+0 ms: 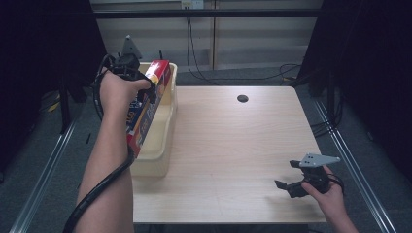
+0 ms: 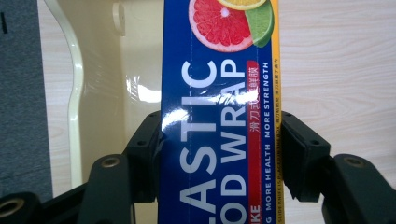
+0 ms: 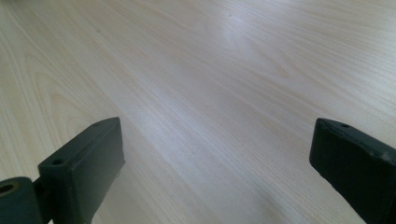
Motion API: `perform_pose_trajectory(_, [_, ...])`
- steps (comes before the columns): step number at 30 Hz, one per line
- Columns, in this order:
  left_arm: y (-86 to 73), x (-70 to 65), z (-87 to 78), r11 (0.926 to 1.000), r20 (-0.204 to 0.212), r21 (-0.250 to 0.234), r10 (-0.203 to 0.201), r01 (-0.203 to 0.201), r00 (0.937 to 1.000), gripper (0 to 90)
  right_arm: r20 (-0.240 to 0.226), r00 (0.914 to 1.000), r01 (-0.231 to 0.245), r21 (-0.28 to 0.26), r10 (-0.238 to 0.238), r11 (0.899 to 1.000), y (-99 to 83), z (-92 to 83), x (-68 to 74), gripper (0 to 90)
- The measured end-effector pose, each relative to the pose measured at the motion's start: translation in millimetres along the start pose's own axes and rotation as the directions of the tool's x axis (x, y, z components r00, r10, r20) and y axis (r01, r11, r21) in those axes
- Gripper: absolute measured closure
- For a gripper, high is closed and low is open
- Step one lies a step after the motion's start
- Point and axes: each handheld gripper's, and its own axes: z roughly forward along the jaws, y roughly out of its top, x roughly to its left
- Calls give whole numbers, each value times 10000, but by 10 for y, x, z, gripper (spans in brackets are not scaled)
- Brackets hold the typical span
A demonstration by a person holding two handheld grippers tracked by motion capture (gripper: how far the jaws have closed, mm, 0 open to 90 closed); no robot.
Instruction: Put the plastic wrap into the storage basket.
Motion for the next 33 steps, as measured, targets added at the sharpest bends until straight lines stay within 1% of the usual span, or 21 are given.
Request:
perform_pose_trajectory(3, [-11, 19, 38, 10000, -136, 31, -79, 79, 9999, 411, -8, 10000, 15, -9, -15, 10000, 1, -2, 0, 29])
perform_pose_trajectory(5, [-15, 42, 58, 9999, -104, 20, -98, 98, 9999, 411, -24, 10000, 9, 4, -9, 10000, -1, 0, 1, 29])
perform_pose_trajectory(7, [-23, 51, 81, 9997, -143, -3, -253, 253, 9996, 410, 3, 10000, 15, -7, -15, 10000, -1, 2, 3, 29])
perform_pose_trajectory(9, [-31, 71, 105, 9995, -187, -26, -320, 320, 9993, 410, -2, 10000, 14, -7, -14, 10000, -1, 2, 4, 30])
perform_pose_trajectory(12, [-47, 87, 137, 9984, -187, 42, -556, 556, 9983, 410, 9, 10000, 25, -2, -25, 10000, -1, -1, -2, 29])
perform_pose_trajectory(15, [-57, 106, 153, 9985, -304, 62, -547, 549, 9980, 410, -17, 10000, -11, -18, 11, 10000, -1, -5, 2, 29])
perform_pose_trajectory(16, [-58, 119, 154, 9990, -359, 80, -434, 437, 9984, 410, -11, 10000, 9, -22, -9, 10000, -2, -5, 1, 29])
perform_pose_trajectory(17, [-63, 118, 162, 9986, -356, 54, -520, 522, 9980, 410, -11, 10000, 8, -16, -8, 10000, -2, -5, 0, 30])
perform_pose_trajectory(18, [-67, 128, 168, 9987, -391, 85, -495, 498, 9980, 410, -12, 10000, 11, -5, -11, 10000, -3, -5, 0, 29])
perform_pose_trajectory(21, [-78, 131, 194, 9980, -415, 103, -622, 626, 9972, 410, -9, 10000, 9, -8, -9, 10000, -3, -3, 1, 30])
perform_pose_trajectory(23, [-81, 140, 205, 9983, -426, 140, -555, 561, 9976, 410, 6, 10000, -4, 0, 4, 10000, -3, 0, 3, 29])
perform_pose_trajectory(24, [-85, 137, 216, 9979, -417, 151, -630, 637, 9971, 410, 1, 10000, 1, 1, -1, 10000, -3, 1, 4, 30])
perform_pose_trajectory(25, [-87, 151, 225, 9984, -460, 194, -515, 524, 9976, 410, -1, 10000, -6, 4, 6, 10000, -3, 1, 6, 30])
perform_pose_trajectory(27, [-94, 148, 243, 9975, -393, 220, -668, 677, 9970, 409, 1, 10000, -4, 7, 4, 10000, -3, 2, 6, 30])
perform_pose_trajectory(28, [-96, 157, 251, 9978, -465, 240, -610, 622, 9971, 410, -3, 10000, 0, 5, 0, 10000, -3, 2, 5, 30])
perform_pose_trajectory(29, [-101, 154, 260, 9971, -425, 217, -726, 735, 9965, 410, -3, 10000, -2, 0, 2, 10000, -3, 1, 3, 29])
perform_pose_trajectory(30, [-102, 163, 262, 9976, -459, 263, -625, 638, 9970, 410, -3, 10000, 16, -15, -16, 10000, -3, 1, 1, 30])
perform_pose_trajectory(32, [-110, 168, 276, 9971, -405, 291, -691, 703, 9968, 409, -24, 10000, -46, -16, 46, 10000, -2, -6, 0, 29])
perform_pose_trajectory(33, [-114, 172, 283, 9970, -454, 293, -698, 712, 9965, 409, -6, 10000, -55, -29, 55, 10000, -2, -6, 0, 29])
